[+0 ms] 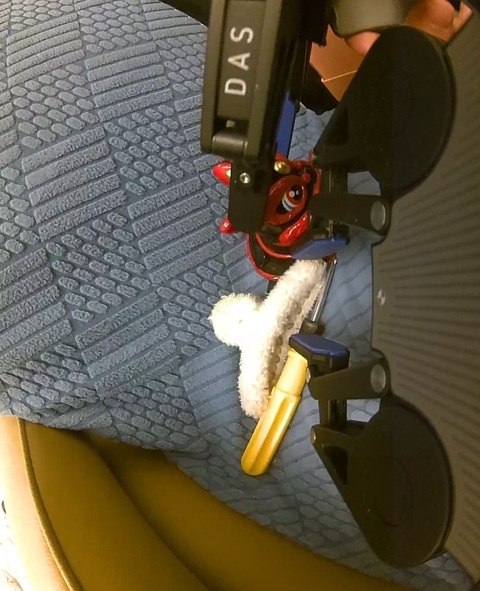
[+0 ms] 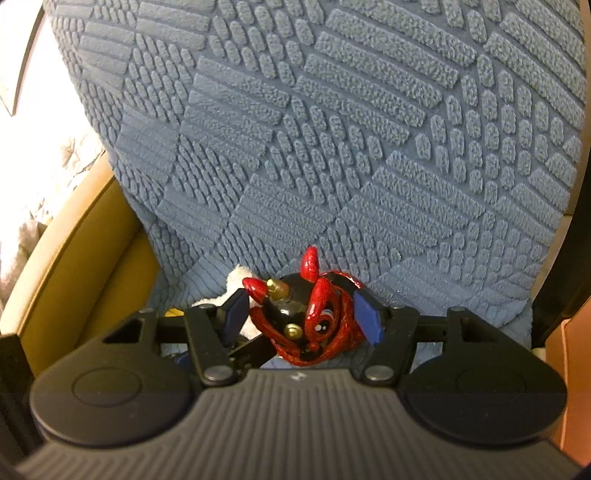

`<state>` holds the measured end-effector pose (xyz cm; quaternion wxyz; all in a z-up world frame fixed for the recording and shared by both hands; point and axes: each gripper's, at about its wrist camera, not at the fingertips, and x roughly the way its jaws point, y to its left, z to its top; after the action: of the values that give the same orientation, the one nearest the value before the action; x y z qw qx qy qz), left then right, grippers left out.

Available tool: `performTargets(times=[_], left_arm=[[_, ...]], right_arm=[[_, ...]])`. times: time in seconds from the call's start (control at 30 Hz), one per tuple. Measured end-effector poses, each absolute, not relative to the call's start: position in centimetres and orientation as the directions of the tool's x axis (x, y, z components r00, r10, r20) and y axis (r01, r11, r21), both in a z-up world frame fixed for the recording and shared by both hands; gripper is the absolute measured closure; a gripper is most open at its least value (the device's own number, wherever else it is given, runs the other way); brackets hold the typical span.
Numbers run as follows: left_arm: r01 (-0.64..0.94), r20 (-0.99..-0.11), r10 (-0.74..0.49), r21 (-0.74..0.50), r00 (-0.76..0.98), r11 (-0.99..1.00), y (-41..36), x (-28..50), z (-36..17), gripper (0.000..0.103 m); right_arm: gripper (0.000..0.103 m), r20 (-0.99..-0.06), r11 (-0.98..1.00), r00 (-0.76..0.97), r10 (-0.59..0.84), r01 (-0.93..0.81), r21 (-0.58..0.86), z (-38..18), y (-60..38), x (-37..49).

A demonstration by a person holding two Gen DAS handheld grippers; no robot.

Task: Organize rigid objects
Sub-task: 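Close the right gripper on the red lion figurine, then lift the red lion figurine with the right gripper while the left gripper grasps the white hair clip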

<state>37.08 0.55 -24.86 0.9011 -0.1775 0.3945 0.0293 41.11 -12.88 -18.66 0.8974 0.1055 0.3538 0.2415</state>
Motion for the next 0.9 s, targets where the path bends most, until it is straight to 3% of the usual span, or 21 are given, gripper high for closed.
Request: performTargets(times=[0.53, 0.9], left_arm=[[-0.226, -0.710, -0.051, -0.290, 0.702, 0.930, -0.2, 38.4, -24.7, 0.054], [-0.243, -0.715, -0.062, -0.316, 0.697, 0.917, 1.0, 38.5, -25.0, 0.075]], right_arm=[[0.038, -0.620, 0.905, 0.660, 0.425, -0.296, 0.305, -17.3, -16.0, 40.6], [0.038, -0.635, 0.912, 0.655, 0.408, -0.315, 0.262, -17.7, -15.1, 39.5]])
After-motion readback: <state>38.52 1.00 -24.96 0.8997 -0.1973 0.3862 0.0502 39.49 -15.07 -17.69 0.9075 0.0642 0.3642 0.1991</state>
